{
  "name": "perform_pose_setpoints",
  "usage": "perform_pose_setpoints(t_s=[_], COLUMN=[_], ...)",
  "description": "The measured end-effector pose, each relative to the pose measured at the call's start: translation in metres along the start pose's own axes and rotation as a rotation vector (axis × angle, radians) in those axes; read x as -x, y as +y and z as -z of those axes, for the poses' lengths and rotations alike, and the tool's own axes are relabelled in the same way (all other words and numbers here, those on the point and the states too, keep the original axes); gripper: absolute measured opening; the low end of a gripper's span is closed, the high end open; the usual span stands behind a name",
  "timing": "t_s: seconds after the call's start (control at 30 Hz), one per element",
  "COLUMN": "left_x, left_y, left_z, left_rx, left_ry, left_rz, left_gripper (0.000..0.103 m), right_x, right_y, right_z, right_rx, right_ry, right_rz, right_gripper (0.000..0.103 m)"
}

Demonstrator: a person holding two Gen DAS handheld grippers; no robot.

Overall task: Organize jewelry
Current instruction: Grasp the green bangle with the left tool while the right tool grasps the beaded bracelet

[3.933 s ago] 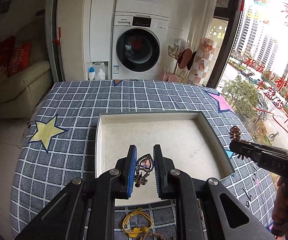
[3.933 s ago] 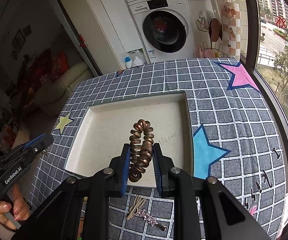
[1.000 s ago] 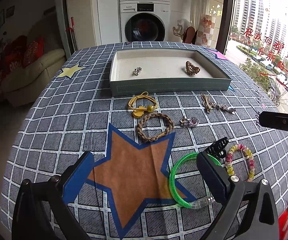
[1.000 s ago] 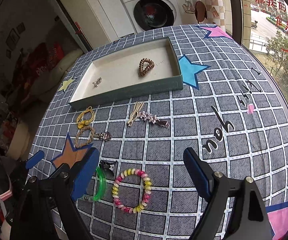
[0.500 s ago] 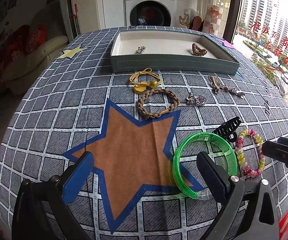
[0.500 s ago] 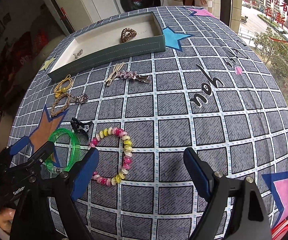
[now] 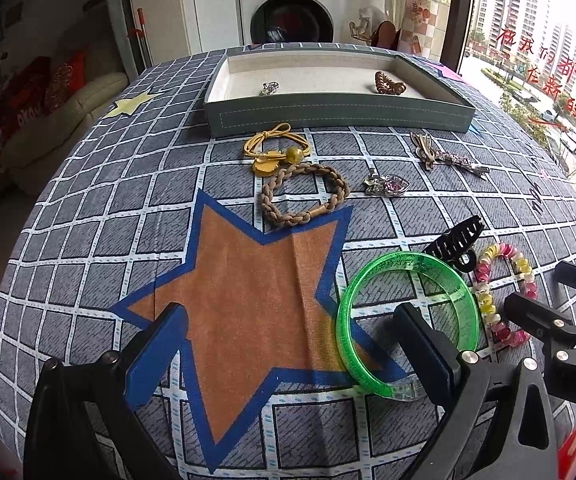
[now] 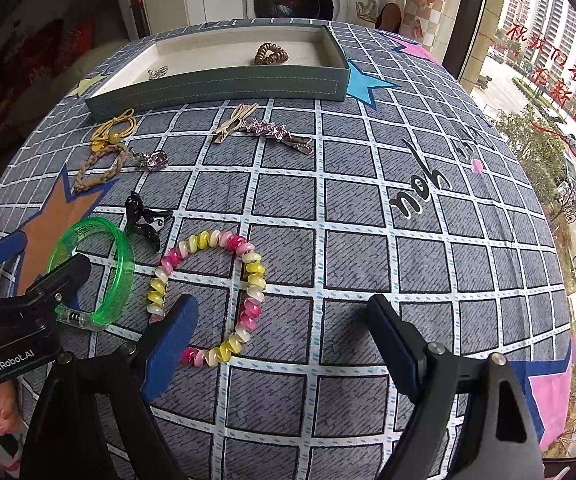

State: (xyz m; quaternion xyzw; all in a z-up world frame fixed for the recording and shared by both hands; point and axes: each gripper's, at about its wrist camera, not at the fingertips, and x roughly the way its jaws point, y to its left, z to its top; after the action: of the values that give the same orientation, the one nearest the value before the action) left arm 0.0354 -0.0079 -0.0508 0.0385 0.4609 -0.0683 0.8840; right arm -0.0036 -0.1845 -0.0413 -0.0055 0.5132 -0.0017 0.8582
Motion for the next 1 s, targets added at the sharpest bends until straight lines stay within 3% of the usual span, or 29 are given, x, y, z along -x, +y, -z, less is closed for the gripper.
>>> perform_pose_setpoints(t_s=[0.23,0.43,0.6,0.63,0.7,0.77,1.0], left_x=[0.004,0.008,0.011,0.011,0.011,0.013,0.023], left_y=[-0.011,-0.020,-0.027,-0.028,-0.028,-0.025,-0.015], left_z=[0.001,-0.004,-0.005,-0.005,-0.005,-0.006,-0.005], left_rx=[-0.045,-0.071,-0.103,-0.107,-0.103,-0.088,-0.055], left_ry=[-0.004,-0.004,-0.001,0.001,0.007,0.014,-0.003], left_rz=[0.046,0.081,0.096,0.097,0.107,0.125,0.151], left_gripper=[0.098,0.069,0.025,0.022,0.021,0.020,0.020], right_x=[0.005,0.006,0.007,0.008,0.008,0.008,0.012], right_y=[0.007,0.014,0.014,0.015,0.017,0.018,-0.001], right_z=[0.001,0.001,0.000,0.000,0.000,0.000,0.000], right_rx=[0.039,0.065,0.067,0.070,0.081,0.089,0.005], right_ry=[-0.007,0.000,0.007,0.008,0.011,0.011,0.002], right_rz=[-0.018,-0.034,-0.033,-0.033,-0.038,-0.039,-0.090], right_gripper=[0.069,0.053,0.039,0.034,0.019,0.010,0.010])
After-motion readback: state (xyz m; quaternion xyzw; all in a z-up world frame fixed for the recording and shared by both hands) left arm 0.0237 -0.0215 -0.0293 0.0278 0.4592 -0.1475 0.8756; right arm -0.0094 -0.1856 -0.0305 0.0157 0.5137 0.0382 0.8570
